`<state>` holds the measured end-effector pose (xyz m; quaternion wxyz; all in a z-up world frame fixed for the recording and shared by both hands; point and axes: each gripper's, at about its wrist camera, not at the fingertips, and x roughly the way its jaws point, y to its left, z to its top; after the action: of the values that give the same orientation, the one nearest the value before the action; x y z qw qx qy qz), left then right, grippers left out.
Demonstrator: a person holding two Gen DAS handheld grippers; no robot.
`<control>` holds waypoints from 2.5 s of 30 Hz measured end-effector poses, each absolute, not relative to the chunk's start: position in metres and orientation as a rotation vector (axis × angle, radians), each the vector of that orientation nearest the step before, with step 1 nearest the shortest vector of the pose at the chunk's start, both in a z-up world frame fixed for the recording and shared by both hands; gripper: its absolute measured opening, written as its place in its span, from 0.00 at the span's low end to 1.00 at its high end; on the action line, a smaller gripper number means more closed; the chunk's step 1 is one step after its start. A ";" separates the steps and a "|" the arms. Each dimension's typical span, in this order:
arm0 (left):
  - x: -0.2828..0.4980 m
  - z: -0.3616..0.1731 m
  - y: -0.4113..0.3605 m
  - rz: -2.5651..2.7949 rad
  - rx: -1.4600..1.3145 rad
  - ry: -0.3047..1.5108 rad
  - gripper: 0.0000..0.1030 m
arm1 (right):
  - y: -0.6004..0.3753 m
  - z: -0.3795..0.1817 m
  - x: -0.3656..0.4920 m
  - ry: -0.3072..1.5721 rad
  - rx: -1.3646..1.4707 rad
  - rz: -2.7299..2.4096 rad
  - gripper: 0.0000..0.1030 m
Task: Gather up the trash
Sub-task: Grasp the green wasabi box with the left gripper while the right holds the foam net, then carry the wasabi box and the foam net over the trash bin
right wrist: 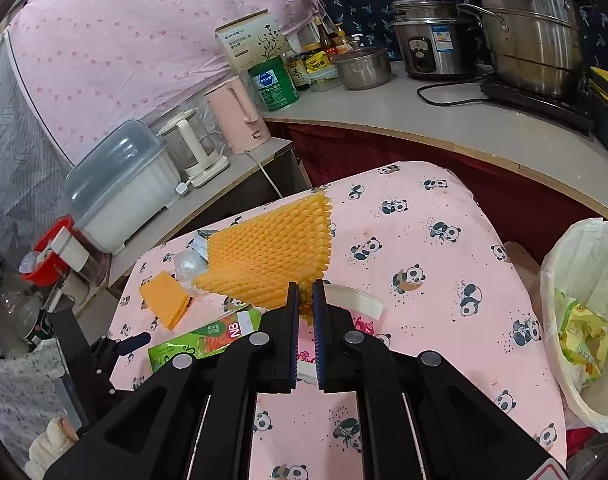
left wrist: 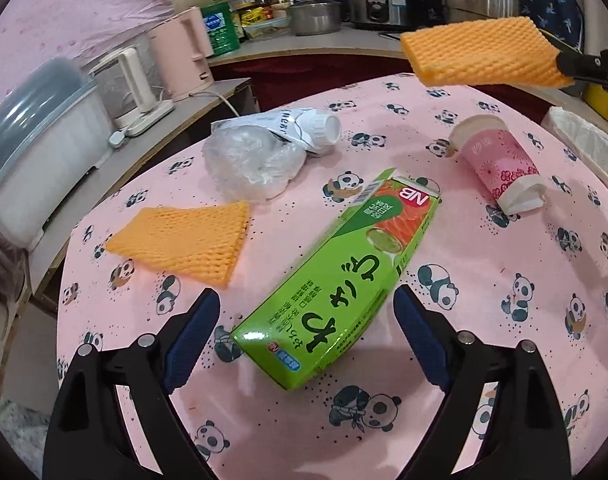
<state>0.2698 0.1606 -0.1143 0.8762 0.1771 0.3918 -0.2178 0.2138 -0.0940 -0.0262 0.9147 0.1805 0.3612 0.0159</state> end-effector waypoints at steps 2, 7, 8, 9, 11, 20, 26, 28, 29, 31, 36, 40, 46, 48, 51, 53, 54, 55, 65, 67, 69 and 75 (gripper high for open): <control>0.271 -0.118 0.156 -0.469 0.375 0.820 0.76 | -0.094 -0.028 0.215 0.748 0.368 0.028 0.07; 0.265 -0.120 0.147 -0.499 0.327 0.842 0.65 | -0.095 -0.031 0.211 0.756 0.366 0.020 0.07; 0.263 -0.120 0.145 -0.506 0.314 0.854 0.60 | -0.095 -0.032 0.209 0.758 0.360 0.017 0.07; 0.258 -0.120 0.142 -0.512 0.295 0.865 0.59 | -0.095 -0.032 0.207 0.759 0.355 0.015 0.07; 0.246 -0.118 0.134 -0.520 0.268 0.870 0.59 | -0.095 -0.034 0.202 0.761 0.352 0.012 0.07; 0.201 -0.112 0.086 -0.425 0.136 0.931 0.48 | -0.105 -0.041 0.175 0.772 0.371 -0.003 0.07; 0.199 -0.106 0.085 -0.320 -0.033 0.937 0.72 | -0.114 -0.042 0.161 0.773 0.367 -0.010 0.07; 0.202 -0.108 0.081 -0.294 -0.049 0.953 0.72 | -0.117 -0.044 0.159 0.774 0.370 -0.010 0.07; 0.204 -0.109 0.079 -0.282 -0.052 0.962 0.71 | -0.118 -0.044 0.158 0.774 0.372 -0.010 0.07; 0.207 -0.113 0.073 -0.240 -0.035 0.978 0.68 | -0.121 -0.045 0.157 0.774 0.379 -0.008 0.07; 0.212 -0.123 0.069 -0.182 -0.036 1.017 0.50 | -0.128 -0.046 0.155 0.771 0.388 -0.008 0.07; 0.206 -0.117 0.066 -0.175 -0.033 1.005 0.50 | -0.134 -0.046 0.154 0.769 0.396 -0.008 0.07; 0.190 -0.098 0.056 -0.169 0.000 0.954 0.49 | -0.139 -0.043 0.147 0.757 0.407 -0.005 0.07; 0.185 -0.090 0.052 -0.171 0.006 0.938 0.49 | -0.141 -0.041 0.143 0.750 0.411 -0.005 0.07; 0.179 -0.080 0.045 -0.177 0.009 0.921 0.49 | -0.146 -0.036 0.137 0.735 0.417 -0.007 0.07; 0.174 -0.072 0.040 -0.189 0.002 0.911 0.49 | -0.149 -0.031 0.132 0.722 0.421 -0.009 0.07; 0.172 -0.069 0.037 -0.194 0.001 0.907 0.49 | -0.151 -0.029 0.130 0.716 0.422 -0.011 0.07; 0.170 -0.065 0.034 -0.200 0.002 0.901 0.49 | -0.154 -0.027 0.127 0.708 0.424 -0.014 0.07; 0.149 -0.033 -0.005 -0.271 0.027 0.840 0.49 | -0.190 -0.006 0.099 0.641 0.453 -0.062 0.07; 0.146 -0.028 -0.015 -0.286 0.037 0.829 0.49 | -0.200 -0.004 0.092 0.628 0.462 -0.076 0.07; 0.143 -0.024 -0.026 -0.305 0.047 0.822 0.49 | -0.210 -0.002 0.085 0.617 0.472 -0.092 0.07; 0.134 -0.015 -0.061 -0.364 0.074 0.807 0.49 | -0.244 0.002 0.065 0.586 0.505 -0.152 0.07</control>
<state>0.1340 -0.0610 -0.0151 0.9029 0.0359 0.3905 -0.1761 0.0651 -0.2438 0.0016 0.9233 0.2460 0.2854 -0.0741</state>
